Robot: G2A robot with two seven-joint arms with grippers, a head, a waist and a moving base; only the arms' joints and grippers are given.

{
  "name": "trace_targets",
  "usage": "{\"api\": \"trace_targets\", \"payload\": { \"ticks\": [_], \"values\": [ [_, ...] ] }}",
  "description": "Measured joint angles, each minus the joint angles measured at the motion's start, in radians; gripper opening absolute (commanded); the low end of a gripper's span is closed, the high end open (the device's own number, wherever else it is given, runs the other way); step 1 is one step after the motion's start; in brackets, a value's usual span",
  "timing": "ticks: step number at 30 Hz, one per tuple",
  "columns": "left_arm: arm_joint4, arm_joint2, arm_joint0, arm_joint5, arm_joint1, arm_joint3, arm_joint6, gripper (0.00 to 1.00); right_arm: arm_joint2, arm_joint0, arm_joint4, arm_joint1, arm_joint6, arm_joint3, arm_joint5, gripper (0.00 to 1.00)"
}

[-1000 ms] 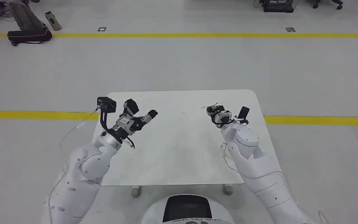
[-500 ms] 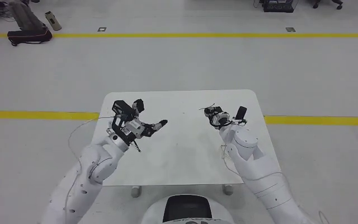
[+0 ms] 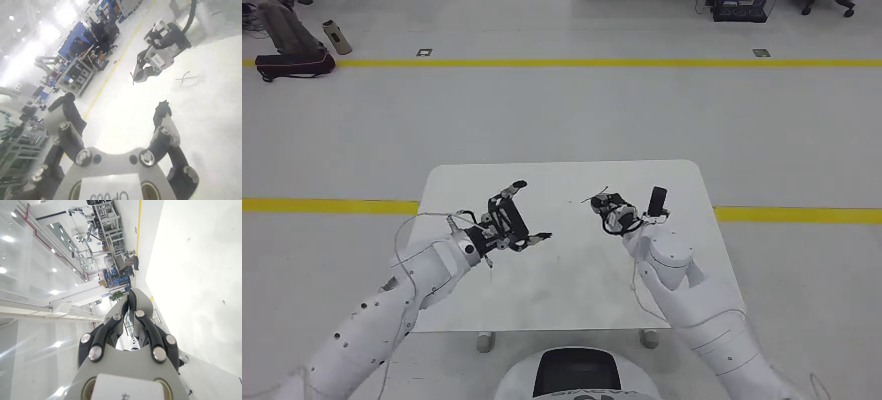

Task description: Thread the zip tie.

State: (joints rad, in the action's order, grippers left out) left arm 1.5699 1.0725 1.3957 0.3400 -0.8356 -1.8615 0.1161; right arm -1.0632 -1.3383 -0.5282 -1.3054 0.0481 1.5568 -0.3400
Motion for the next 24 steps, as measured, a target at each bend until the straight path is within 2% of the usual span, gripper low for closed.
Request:
{"api": "trace_targets", "payload": {
  "ticks": [8, 10, 14, 18, 22, 24],
  "values": [
    [0.0, 0.0, 0.001, -0.002, -0.001, 0.0, -0.003, 1.0, 0.0, -0.001, 0.001, 0.0, -0.001, 0.0, 0.002, 0.0],
    [0.0, -0.013, -0.013, -0.004, 0.0, -0.003, -0.016, 1.0, 0.006, -0.005, 0.007, -0.001, -0.014, 0.005, 0.008, 0.0],
    [0.0, -0.073, -0.094, 0.0, 0.026, -0.013, -0.056, 1.0, 0.015, -0.003, 0.004, -0.005, -0.037, 0.017, 0.005, 0.0],
    [0.0, -0.188, -0.2, -0.023, 0.074, -0.007, -0.076, 1.0, 0.025, 0.0, -0.016, -0.012, -0.05, 0.025, 0.003, 0.0],
    [0.0, -0.32, -0.297, -0.09, 0.117, 0.012, -0.074, 1.0, 0.045, 0.006, -0.035, -0.02, -0.052, 0.029, 0.003, 0.0],
    [0.0, -0.392, -0.341, -0.147, 0.134, 0.027, -0.062, 1.0, 0.059, 0.011, -0.045, -0.026, -0.055, 0.031, 0.002, 0.0]
  ]
}}
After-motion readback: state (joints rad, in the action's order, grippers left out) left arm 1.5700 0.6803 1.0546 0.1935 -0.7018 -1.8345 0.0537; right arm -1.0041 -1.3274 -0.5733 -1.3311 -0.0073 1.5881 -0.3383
